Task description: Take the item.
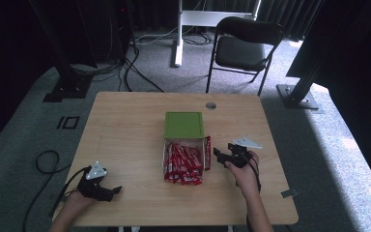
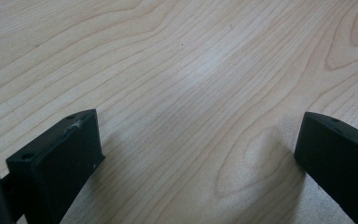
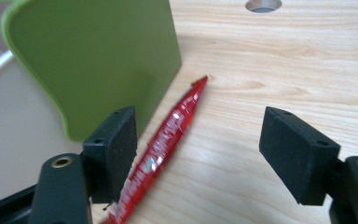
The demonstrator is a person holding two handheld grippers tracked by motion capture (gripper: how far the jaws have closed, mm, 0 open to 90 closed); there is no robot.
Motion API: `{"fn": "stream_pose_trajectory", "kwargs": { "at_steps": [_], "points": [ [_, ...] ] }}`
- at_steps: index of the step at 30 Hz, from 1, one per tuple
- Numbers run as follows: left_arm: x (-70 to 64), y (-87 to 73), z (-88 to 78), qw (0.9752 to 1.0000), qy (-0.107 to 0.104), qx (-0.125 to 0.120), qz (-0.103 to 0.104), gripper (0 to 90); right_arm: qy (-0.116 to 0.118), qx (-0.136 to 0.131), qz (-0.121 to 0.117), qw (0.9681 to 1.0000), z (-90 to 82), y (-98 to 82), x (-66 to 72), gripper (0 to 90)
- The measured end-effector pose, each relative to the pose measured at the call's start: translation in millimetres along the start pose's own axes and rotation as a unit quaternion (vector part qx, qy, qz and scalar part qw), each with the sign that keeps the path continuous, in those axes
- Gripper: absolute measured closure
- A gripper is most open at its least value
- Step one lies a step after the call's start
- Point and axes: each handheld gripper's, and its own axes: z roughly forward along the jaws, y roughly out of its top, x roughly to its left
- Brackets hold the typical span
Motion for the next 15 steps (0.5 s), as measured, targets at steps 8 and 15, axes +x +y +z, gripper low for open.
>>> {"fn": "stream_pose_trajectory", "kwargs": {
  "at_steps": [8, 15],
  "points": [
    [0.0, 0.0, 0.0, 1.0, 0.0, 0.0, 0.0, 1.4, -0.01, 0.014, -0.035, 0.9992, -10.6, -10.9, -12.2, 18.7],
    [0.0, 0.0, 0.0, 1.0, 0.0, 0.0, 0.0, 1.4, 0.002, 0.032, -0.052, 0.9982, -18.9, -20.6, -17.9, 18.7]
  ]
}}
